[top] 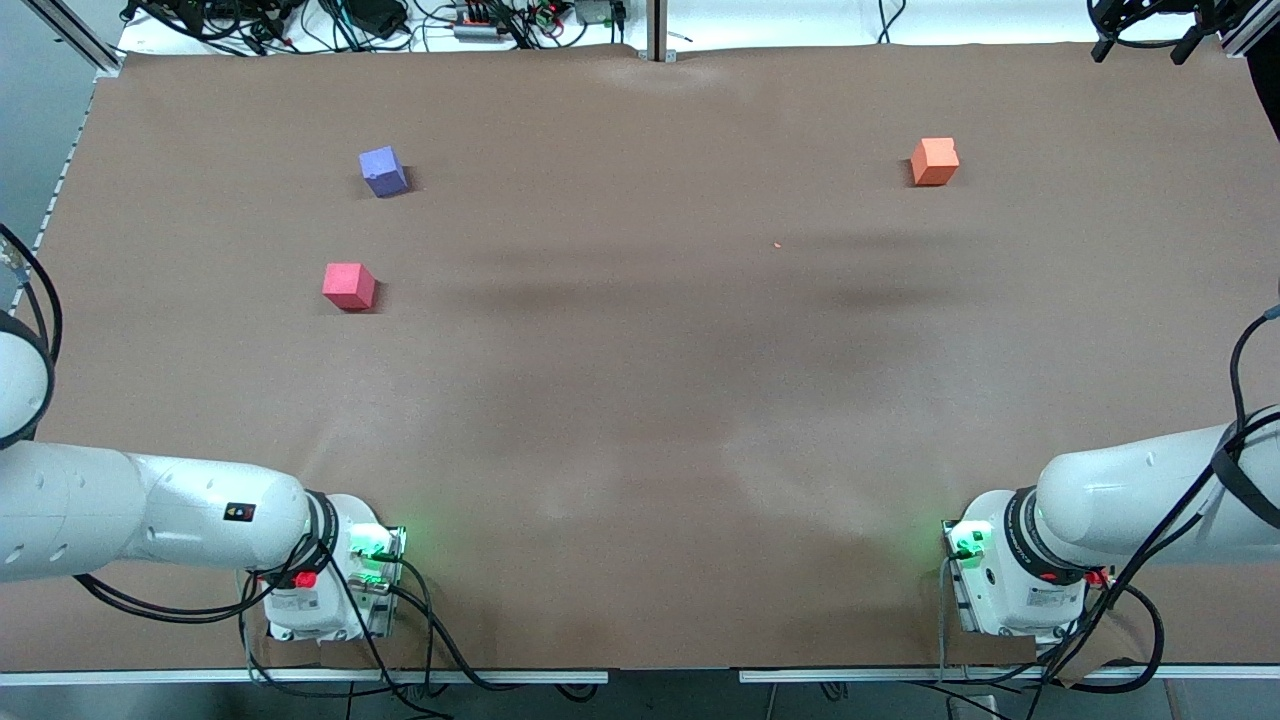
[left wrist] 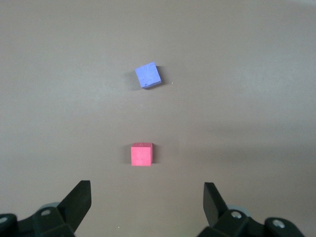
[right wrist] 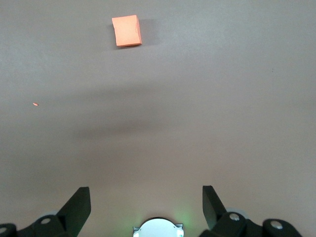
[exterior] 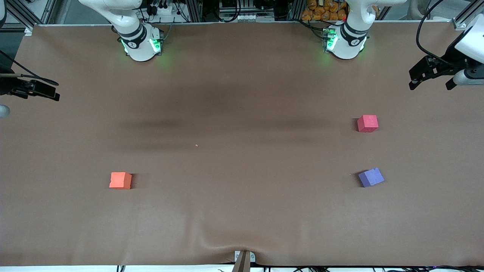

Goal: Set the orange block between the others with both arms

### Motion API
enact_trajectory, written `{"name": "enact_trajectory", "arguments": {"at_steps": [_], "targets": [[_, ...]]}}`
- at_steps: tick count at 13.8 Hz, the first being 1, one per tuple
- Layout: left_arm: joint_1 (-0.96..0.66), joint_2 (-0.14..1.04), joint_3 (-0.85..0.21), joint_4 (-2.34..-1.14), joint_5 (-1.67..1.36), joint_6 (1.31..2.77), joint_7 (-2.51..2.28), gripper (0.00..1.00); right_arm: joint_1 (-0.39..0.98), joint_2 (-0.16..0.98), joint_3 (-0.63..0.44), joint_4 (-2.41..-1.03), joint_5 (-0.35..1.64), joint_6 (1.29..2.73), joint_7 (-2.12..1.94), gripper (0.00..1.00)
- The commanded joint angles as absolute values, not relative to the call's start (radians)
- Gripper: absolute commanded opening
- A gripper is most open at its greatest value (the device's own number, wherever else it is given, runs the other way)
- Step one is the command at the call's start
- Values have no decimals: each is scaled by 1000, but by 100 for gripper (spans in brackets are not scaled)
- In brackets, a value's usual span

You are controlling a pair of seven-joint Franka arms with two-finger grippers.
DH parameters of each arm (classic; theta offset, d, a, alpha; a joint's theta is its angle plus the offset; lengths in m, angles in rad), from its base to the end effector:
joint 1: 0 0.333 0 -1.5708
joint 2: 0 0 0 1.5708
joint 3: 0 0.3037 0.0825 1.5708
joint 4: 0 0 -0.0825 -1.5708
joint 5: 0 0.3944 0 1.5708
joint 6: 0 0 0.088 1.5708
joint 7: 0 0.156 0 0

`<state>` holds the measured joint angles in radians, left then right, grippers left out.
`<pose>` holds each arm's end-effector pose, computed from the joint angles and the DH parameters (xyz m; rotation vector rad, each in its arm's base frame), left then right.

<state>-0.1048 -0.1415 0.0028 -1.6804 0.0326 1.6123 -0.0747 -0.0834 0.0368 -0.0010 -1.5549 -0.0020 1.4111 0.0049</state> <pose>0.5274 -0.0489 0.5913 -3.1134 0.0428 -0.1183 0.5462 -0.0465 0.5384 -3.1206 0.1396 0.2827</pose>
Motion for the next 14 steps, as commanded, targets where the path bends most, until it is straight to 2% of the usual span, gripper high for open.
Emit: {"name": "enact_trajectory", "arguments": {"at_steps": [1,14], "targets": [[-97,-141,-3,-1672,37,1568,-54,100,-83,29,2,-1559,9,1411,20,100],[-97,-100,5,-1654,38,1539,-72,100,-72,29,2,-1560,9,1413,20,100]]}}
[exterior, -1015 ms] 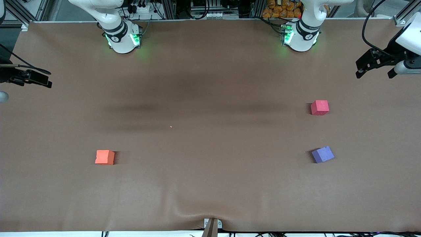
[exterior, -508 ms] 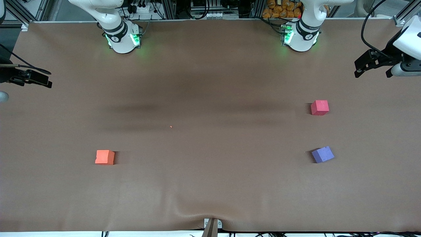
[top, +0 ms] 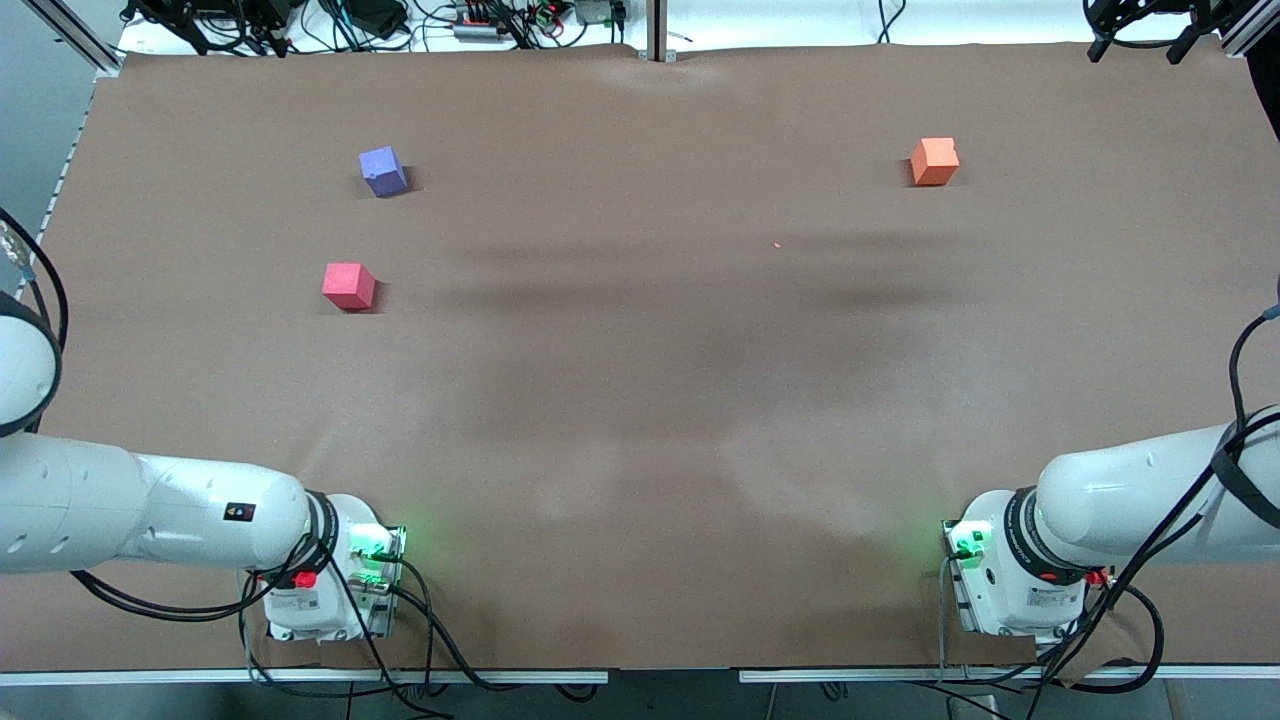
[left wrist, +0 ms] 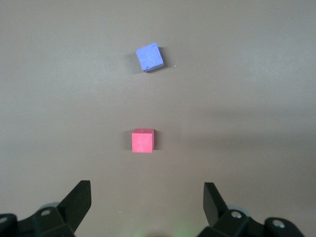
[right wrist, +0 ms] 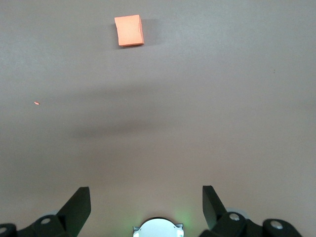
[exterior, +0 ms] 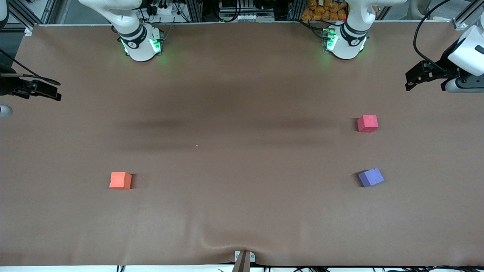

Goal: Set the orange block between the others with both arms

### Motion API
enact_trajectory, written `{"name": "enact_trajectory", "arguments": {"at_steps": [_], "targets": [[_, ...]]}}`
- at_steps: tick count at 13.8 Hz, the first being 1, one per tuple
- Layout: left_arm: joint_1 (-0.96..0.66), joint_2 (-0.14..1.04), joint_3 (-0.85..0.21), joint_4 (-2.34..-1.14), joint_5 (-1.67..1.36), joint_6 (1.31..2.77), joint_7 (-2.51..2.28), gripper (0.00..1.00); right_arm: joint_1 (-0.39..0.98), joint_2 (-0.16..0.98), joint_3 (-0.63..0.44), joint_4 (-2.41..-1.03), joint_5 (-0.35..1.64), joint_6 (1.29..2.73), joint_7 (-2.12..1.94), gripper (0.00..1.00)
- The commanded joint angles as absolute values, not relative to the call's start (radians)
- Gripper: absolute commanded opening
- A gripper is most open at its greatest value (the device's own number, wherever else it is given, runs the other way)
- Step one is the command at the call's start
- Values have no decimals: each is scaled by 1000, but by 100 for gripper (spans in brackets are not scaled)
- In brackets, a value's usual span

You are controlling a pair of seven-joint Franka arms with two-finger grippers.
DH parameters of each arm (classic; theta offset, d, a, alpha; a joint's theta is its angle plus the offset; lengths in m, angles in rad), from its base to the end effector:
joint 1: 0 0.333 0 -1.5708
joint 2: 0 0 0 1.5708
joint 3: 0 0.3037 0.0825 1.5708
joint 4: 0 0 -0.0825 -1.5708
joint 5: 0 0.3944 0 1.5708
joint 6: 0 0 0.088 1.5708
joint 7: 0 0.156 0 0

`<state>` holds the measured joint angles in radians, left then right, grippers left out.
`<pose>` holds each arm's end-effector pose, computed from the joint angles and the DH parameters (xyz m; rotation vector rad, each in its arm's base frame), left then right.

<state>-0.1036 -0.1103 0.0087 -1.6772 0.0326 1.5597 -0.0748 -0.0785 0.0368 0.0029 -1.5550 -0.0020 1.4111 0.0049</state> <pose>0.5276 -0.0449 0.5714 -3.1093 0.0310 0.0070 0.5466 -0.0418 0.5384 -3.1218 0.1259 0.2830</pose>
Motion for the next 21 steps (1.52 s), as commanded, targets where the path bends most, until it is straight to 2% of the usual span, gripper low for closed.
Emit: {"name": "enact_trajectory", "arguments": {"at_steps": [1,9,15,21], "targets": [[-97,-95,5,-1652,38,1539,-74,100,-72,29,2,-1560,8,1413,20,100],[-97,-94,5,-1652,38,1540,-74,100,-54,34,2,-1559,0,1419,20,100],[-97,-95,5,-1651,38,1540,-74,100,-25,93,3,-1557,67,1451,18,100],[-95,-98,5,-1651,37,1540,-72,100,-12,141,2,-1560,45,1506,11,100]]}}
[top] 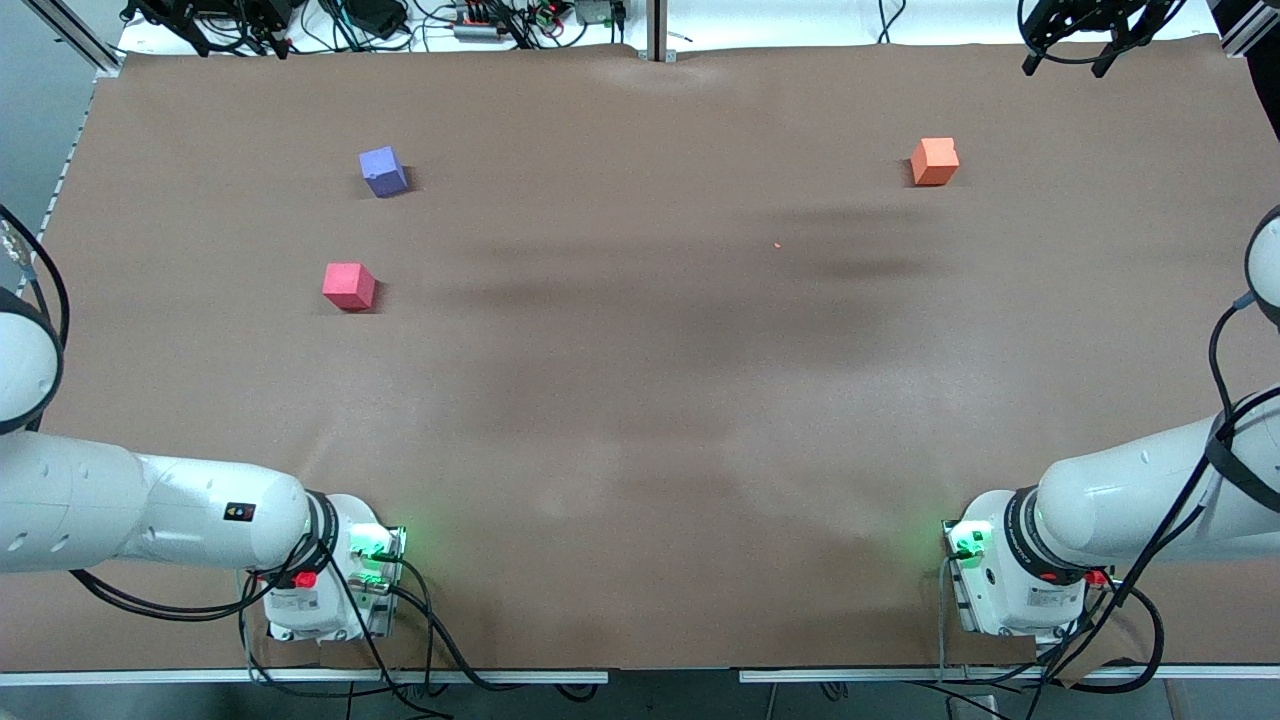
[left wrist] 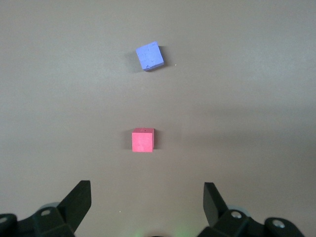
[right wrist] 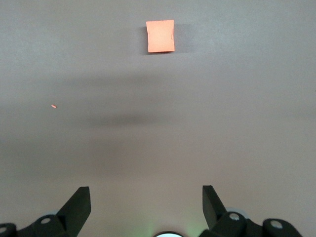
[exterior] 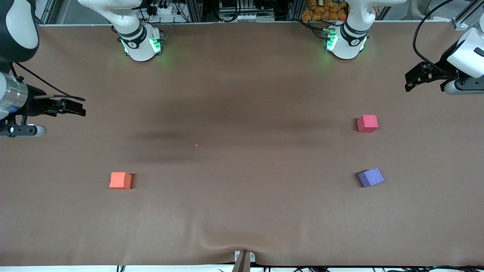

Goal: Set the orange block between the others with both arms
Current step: 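Reach the right gripper down over the orange cube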

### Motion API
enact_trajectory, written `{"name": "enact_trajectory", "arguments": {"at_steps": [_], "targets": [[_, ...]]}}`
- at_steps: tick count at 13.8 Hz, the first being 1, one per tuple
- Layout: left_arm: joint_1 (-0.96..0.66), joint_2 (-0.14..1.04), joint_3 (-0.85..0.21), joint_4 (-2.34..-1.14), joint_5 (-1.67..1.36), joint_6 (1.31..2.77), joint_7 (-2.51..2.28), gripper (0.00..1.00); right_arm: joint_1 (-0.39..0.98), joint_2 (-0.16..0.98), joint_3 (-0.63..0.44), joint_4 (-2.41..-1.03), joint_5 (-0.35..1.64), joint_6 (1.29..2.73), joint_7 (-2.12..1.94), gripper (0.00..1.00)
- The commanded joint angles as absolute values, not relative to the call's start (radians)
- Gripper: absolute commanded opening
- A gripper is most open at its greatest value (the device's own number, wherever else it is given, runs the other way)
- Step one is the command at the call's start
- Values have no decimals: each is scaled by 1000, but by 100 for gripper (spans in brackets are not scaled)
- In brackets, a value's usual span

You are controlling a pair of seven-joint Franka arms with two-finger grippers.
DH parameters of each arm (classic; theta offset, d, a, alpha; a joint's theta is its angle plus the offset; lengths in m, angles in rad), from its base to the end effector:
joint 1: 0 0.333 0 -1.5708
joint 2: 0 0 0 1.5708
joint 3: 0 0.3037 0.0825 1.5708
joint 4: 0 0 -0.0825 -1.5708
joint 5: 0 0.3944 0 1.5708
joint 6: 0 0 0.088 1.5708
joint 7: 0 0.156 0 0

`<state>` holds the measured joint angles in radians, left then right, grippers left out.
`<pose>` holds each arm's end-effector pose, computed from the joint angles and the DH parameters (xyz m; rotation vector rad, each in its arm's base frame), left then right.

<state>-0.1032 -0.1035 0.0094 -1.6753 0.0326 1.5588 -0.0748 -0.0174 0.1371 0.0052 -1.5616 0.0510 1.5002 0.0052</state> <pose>0.5293 -0.0444 0.5686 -3.1088 0.0293 0.0160 0.5805 0.0010 0.4840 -3.0739 0.0290 0.3058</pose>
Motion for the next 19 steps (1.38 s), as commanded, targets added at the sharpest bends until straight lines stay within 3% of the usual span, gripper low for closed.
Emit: {"name": "enact_trajectory", "arguments": {"at_steps": [1,12,19], "targets": [[-95,-100,5,-1651,37,1539,-72,100,-12,155,2,-1560,43,1514,9,100],[-75,-101,5,-1647,35,1545,-57,100,26,345,2,-1559,3,1678,12,100],[-68,-100,5,-1646,34,1562,-58,100,29,514,2,-1554,12,1925,9,100]]}}
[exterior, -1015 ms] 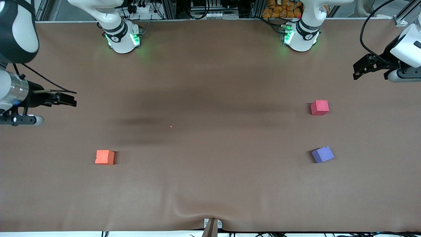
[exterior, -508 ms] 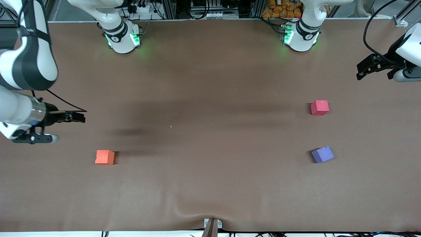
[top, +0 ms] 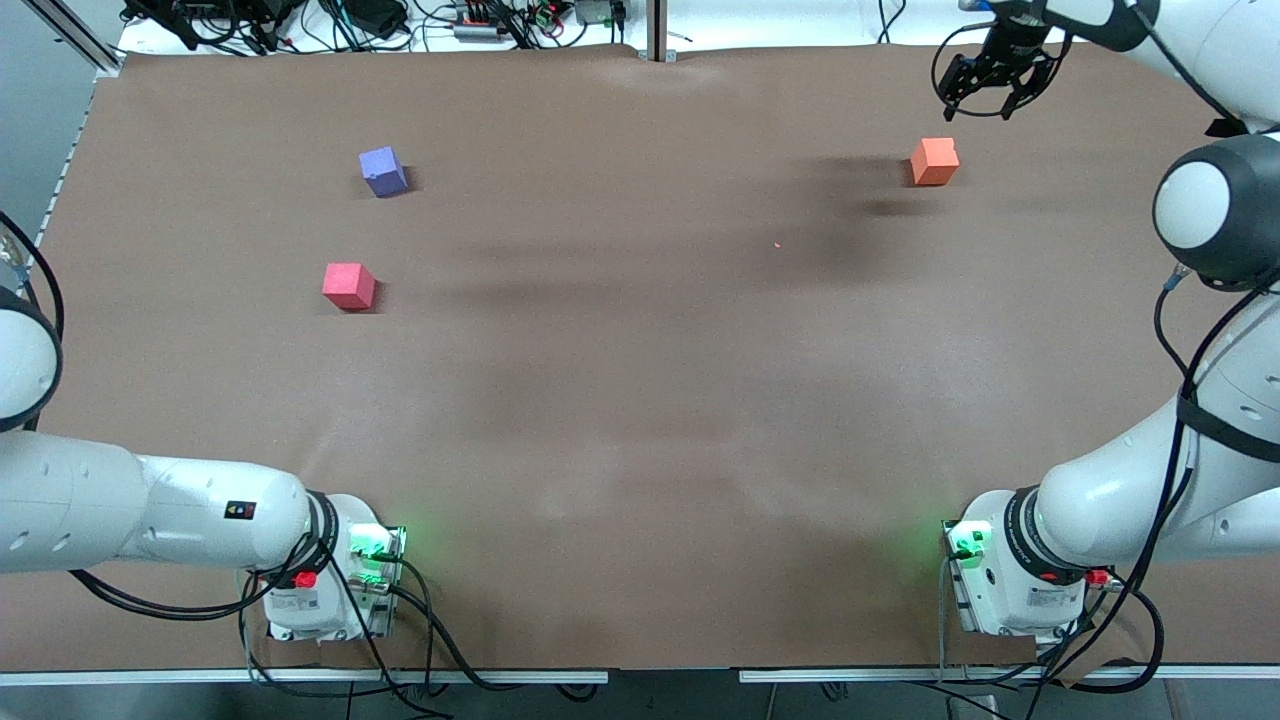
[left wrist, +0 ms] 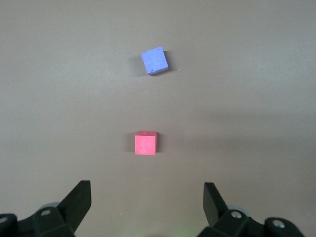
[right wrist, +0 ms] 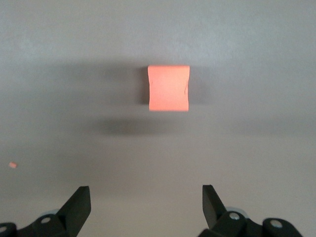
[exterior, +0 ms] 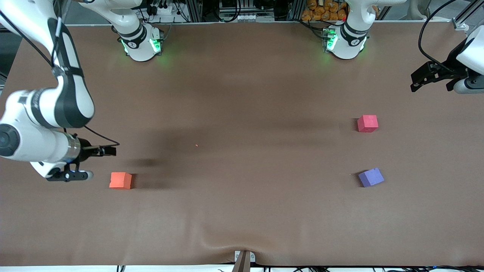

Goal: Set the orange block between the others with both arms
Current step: 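Reach the right gripper down over the orange cube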

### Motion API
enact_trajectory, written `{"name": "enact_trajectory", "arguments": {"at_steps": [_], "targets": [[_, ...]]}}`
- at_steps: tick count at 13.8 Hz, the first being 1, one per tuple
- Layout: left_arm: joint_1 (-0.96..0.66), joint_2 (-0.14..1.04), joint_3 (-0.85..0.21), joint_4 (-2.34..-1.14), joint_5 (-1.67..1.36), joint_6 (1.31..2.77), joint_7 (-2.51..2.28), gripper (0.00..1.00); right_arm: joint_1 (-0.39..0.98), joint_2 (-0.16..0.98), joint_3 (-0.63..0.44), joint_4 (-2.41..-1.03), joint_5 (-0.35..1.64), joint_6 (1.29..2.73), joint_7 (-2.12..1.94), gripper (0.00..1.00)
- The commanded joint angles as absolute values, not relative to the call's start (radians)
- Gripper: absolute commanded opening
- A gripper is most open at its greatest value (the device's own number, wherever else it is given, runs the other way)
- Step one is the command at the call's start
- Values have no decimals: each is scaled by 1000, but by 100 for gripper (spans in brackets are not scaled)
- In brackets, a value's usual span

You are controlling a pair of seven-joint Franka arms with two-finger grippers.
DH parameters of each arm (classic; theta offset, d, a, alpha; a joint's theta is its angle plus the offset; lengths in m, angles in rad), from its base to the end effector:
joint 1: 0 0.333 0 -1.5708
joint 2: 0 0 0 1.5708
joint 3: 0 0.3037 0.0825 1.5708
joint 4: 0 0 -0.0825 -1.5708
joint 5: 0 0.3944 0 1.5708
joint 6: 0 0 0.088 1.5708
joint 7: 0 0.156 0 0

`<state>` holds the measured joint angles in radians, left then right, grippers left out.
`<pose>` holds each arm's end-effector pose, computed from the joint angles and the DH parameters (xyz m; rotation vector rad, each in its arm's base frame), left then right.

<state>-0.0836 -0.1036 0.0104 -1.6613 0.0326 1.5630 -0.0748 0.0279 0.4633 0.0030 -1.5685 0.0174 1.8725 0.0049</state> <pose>0.5317 -0.0336 0.5758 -3.1105 -0.0029 -0.0118 0.6612 0.0224 0.2983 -3.1168 -0.0301 0.2492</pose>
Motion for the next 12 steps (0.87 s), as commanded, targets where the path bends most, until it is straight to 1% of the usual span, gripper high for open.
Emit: {"name": "enact_trajectory", "arguments": {"at_steps": [1,4,8,10,12], "targets": [[-67,-100,5,-1646,34,1562,-58,100,31,549,3,-1551,14,1968,6,100],[-66,-103,5,-1646,34,1560,-58,100,31,636,2,-1542,2,2068,2,100],[-66,-107,5,-1644,34,1559,-58,100,-6,676,-2,-1542,-44,2131,-89,100],[-64,-110,6,-1644,34,1557,-58,100,5,692,-2,-1540,-41,2148,-80,100],[-55,-109,5,-1644,34,1557,-57,100,6,709,-2,-1540,-31,2209,-72,100]]}}
